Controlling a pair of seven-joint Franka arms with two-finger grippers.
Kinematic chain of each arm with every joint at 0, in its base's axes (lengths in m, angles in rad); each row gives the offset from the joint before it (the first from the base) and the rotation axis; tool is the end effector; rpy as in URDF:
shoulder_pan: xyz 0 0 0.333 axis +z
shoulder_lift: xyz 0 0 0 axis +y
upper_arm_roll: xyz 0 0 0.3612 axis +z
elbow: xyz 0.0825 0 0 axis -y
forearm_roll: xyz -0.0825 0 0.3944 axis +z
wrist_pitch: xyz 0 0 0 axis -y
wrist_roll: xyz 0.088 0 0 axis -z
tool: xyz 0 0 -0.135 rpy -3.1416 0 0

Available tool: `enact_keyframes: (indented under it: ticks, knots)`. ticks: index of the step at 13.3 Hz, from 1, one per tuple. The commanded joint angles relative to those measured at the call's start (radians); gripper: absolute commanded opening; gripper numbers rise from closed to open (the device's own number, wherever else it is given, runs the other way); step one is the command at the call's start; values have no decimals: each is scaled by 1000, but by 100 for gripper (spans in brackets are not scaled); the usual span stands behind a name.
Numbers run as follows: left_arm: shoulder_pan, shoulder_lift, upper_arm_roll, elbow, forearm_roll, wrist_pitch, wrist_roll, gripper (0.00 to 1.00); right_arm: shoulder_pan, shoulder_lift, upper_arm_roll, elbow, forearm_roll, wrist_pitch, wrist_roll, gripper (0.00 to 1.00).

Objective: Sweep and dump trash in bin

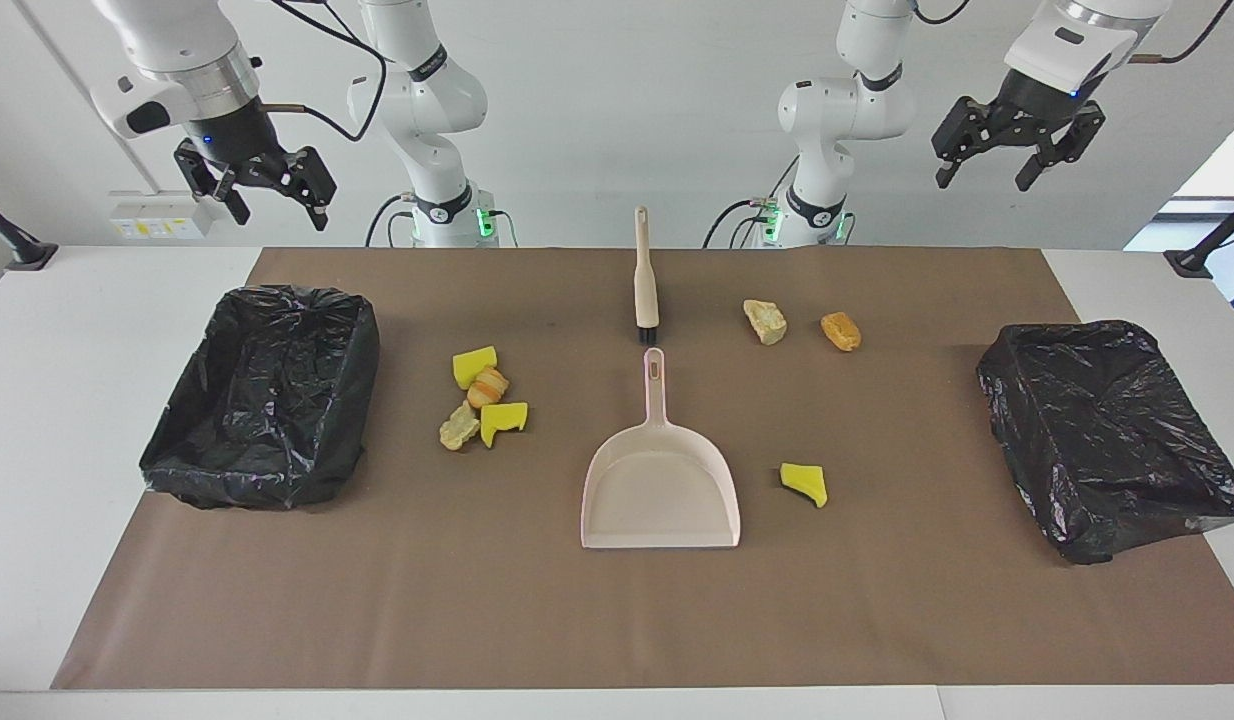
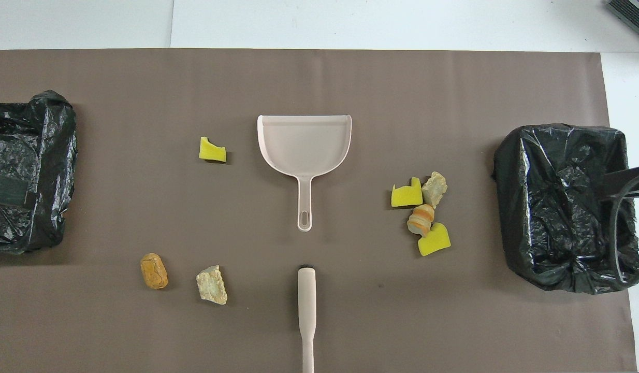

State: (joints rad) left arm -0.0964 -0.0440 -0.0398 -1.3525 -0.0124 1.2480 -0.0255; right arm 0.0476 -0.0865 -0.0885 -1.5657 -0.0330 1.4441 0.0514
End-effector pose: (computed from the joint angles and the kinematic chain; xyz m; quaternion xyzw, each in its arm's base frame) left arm 0.5007 -0.0713 0.7393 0.9979 -0.0570 -0.0306 0.0026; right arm 0.5188 -0.0285 0.6801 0.9986 -0.0477 -0.0177 0.0127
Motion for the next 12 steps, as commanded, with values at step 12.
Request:
enact_keyframes:
  ticks: [12]
  knots:
    - [-462, -256, -34, -753, -37, 519, -396, 100, 35, 95, 4, -18, -16, 39, 82, 100]
